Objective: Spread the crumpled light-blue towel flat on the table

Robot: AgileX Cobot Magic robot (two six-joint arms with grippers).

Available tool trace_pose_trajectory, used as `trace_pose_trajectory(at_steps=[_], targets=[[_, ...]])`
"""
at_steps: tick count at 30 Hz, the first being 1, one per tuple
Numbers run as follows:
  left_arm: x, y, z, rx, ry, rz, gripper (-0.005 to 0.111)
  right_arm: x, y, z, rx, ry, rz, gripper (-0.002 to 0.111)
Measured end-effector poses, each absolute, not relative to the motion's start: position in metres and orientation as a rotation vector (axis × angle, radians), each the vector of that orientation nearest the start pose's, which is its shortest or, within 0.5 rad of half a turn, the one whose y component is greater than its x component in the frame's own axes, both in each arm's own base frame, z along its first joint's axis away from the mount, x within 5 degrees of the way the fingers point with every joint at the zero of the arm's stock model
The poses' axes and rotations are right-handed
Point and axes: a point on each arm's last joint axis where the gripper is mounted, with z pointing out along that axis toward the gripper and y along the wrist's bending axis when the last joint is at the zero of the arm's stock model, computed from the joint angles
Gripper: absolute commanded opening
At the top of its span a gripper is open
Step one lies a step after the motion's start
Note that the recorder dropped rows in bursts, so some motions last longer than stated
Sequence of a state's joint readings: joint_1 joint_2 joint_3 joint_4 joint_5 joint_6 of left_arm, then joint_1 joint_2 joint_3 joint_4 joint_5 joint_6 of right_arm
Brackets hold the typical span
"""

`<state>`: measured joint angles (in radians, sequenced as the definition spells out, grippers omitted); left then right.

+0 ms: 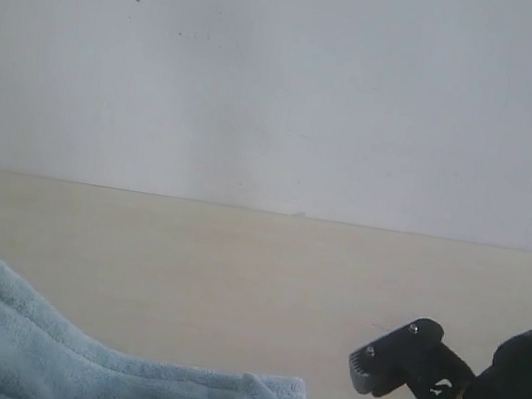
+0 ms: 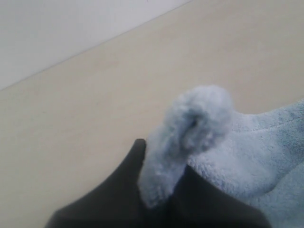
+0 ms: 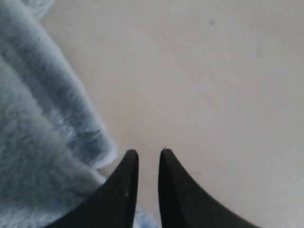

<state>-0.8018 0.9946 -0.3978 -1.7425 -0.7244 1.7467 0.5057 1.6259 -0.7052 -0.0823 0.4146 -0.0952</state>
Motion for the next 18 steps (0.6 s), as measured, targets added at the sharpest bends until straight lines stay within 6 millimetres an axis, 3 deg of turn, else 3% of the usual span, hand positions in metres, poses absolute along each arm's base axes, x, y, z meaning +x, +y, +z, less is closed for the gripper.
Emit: trace_pose_trajectory(at_steps=[4,7,9,18], targets=[[0.156,-0.076,0.235,0.403,2.026,0.270,0.004,0.220,0.134,0.143,-1.006,2.774,0.218,0.016],[0.156,-0.076,0.235,0.404,2.026,0.268,0.004,0.211,0.142,0.146,-1.074,2.794,0.395,0.008],[0.156,-0.076,0.235,0.405,2.026,0.268,0.004,0.207,0.146,0.152,-1.088,2.769,0.489,-0.001],[0.156,-0.076,0.235,0.406,2.026,0.266,0.004,0.192,0.153,0.189,-1.121,2.611,0.700,0.000]])
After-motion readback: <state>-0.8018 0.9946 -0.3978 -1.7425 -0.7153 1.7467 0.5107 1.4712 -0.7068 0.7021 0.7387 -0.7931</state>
